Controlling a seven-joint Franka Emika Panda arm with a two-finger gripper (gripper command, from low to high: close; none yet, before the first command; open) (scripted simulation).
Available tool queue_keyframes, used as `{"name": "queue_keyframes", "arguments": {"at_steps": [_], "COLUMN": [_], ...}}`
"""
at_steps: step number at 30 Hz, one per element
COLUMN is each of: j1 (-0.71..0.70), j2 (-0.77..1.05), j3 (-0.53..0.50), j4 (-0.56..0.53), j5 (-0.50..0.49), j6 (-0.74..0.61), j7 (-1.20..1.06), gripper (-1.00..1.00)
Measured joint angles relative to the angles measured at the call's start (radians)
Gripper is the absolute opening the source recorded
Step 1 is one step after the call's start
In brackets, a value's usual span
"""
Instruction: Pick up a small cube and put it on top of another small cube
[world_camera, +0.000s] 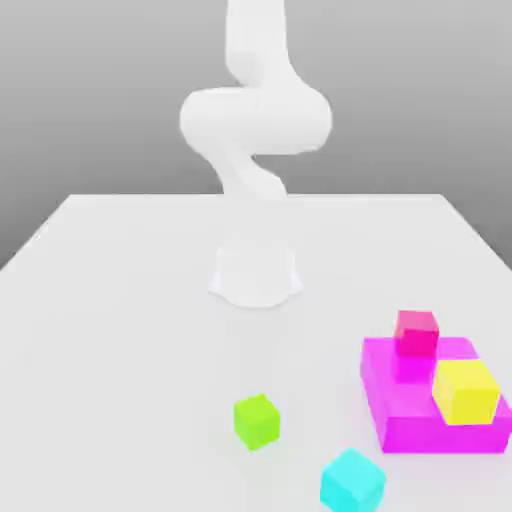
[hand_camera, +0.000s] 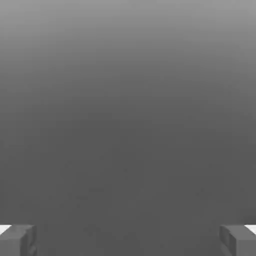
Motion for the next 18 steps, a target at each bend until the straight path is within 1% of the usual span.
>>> {"name": "queue_keyframes", "arguments": {"at_steps": [5,10,14,18], "j1": [-0.09,-0.157,-0.188,-0.193], "j2": [0.185,0.366,0.512,0.657], "j3": [0.118,0.215,0.269,0.297], "j4": [-0.018,-0.035,-0.048,-0.061], "j5": [-0.066,-0.145,-0.214,-0.272], "j6": [0.057,0.112,0.154,0.197], "j7": [0.219,0.443,0.626,0.801], "gripper": [0.0,0.0,0.0,0.0]}}
